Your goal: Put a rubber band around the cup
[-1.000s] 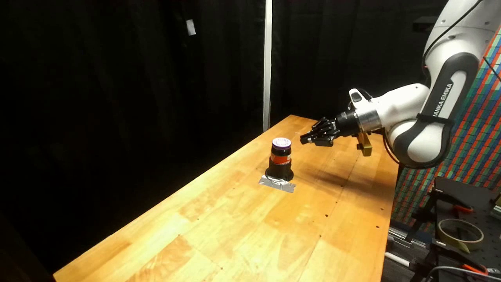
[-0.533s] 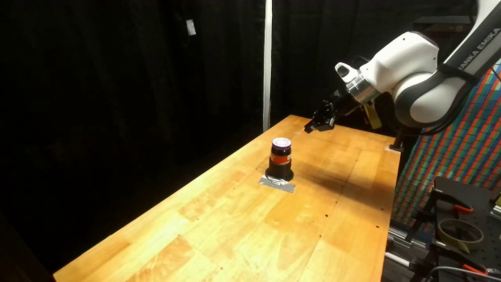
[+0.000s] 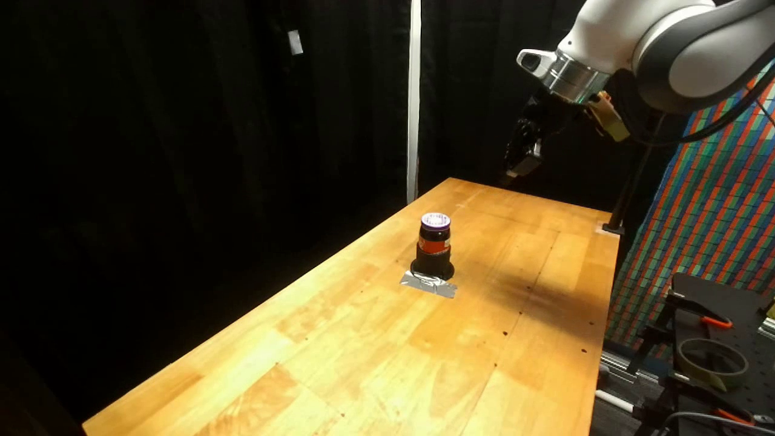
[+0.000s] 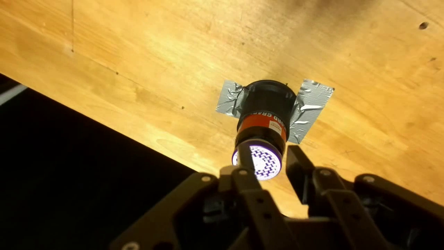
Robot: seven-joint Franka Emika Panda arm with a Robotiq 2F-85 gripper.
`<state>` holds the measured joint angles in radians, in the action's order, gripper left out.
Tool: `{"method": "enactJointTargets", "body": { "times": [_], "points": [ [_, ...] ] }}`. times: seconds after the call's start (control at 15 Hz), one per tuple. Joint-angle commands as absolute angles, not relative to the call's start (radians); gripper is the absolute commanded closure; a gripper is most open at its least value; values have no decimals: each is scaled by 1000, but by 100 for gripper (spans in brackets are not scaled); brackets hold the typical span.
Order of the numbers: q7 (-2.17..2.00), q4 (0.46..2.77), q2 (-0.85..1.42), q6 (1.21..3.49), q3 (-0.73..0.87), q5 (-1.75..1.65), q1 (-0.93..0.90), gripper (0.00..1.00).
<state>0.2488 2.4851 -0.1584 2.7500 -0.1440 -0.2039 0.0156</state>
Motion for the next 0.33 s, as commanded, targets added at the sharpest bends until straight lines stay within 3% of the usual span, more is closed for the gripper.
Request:
{"method": "enactJointTargets", "body": {
  "times": [0.0, 0.13, 0.2, 0.27],
  "points": [
    [264, 2375, -260, 2471, -113, -142, -54, 35],
    [244, 2318, -271, 2364, -112, -151, -65, 19],
    [241, 2364, -256, 2440, -108, -175, -64, 12],
    [241, 2350, -266, 2415, -108, -175, -68, 30]
  ]
}}
